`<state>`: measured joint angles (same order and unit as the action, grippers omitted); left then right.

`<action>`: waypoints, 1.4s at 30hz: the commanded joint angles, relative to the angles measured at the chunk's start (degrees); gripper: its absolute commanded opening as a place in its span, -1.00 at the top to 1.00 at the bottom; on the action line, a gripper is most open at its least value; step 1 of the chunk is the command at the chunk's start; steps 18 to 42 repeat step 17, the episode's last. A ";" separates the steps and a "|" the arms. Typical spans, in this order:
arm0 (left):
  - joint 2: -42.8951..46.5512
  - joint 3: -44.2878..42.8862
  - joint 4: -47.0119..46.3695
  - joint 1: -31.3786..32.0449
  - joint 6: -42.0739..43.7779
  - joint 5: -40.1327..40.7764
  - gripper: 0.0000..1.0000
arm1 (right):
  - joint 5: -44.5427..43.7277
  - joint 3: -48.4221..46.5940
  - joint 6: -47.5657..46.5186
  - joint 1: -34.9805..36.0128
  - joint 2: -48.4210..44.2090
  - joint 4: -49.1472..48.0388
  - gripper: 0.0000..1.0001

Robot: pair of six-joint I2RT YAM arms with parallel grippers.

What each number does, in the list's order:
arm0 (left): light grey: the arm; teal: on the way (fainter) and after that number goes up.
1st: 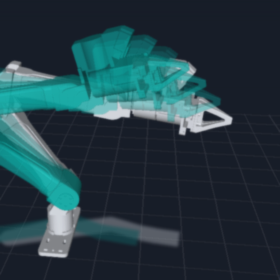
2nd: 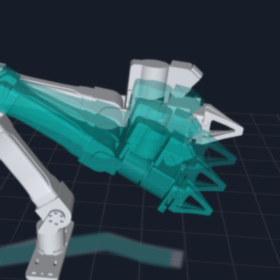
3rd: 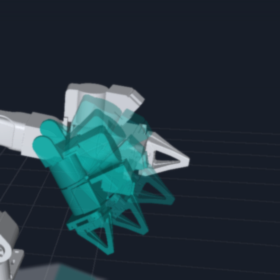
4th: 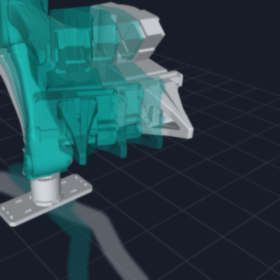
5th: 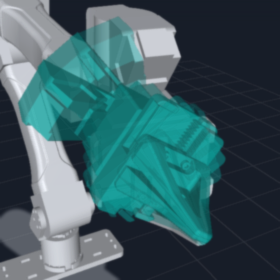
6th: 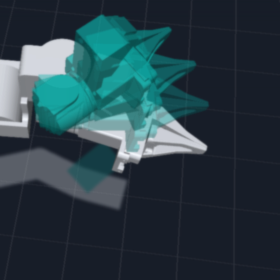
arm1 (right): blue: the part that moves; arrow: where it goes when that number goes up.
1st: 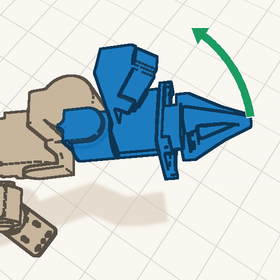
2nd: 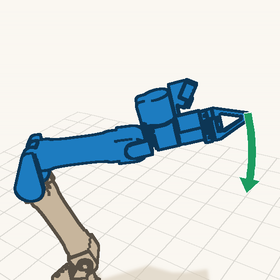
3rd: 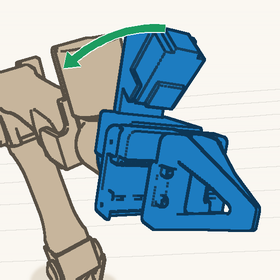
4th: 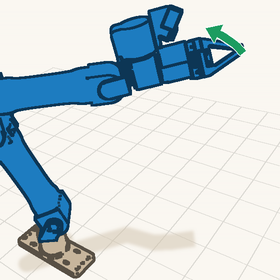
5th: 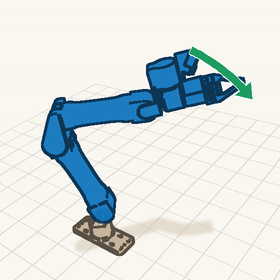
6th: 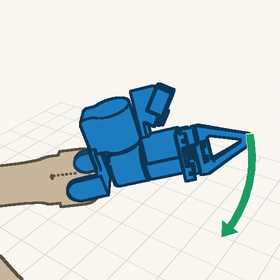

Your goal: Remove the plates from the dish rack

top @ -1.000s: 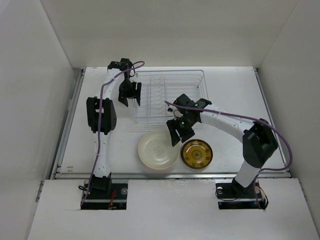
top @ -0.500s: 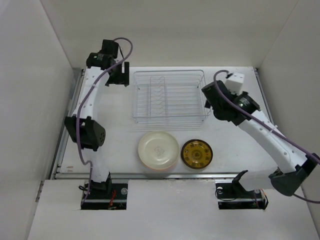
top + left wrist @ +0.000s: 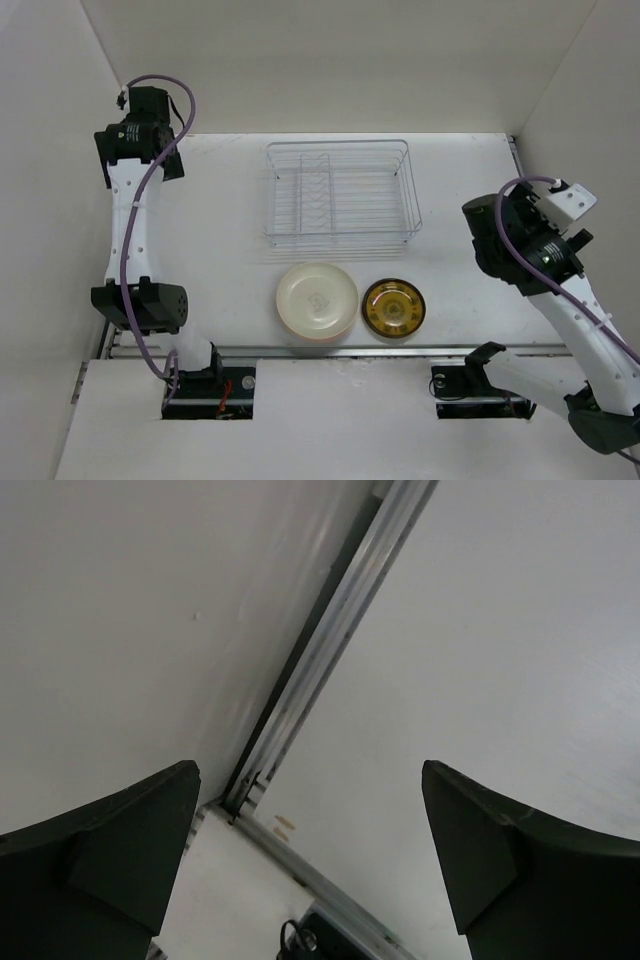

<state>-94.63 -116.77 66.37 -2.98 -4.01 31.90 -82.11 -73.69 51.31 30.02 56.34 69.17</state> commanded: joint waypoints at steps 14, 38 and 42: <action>9.72 9.01 1.83 0.43 1.55 0.71 -0.84 | 4.22 -0.49 -3.40 -0.14 1.85 -11.33 -1.00; 10.25 9.63 1.83 0.43 1.55 0.18 -0.84 | 5.46 -1.10 -3.41 -0.14 1.85 -11.86 -1.00; 10.25 9.63 1.83 0.43 1.55 0.18 -0.84 | 5.46 -1.10 -3.41 -0.14 1.85 -11.86 -1.00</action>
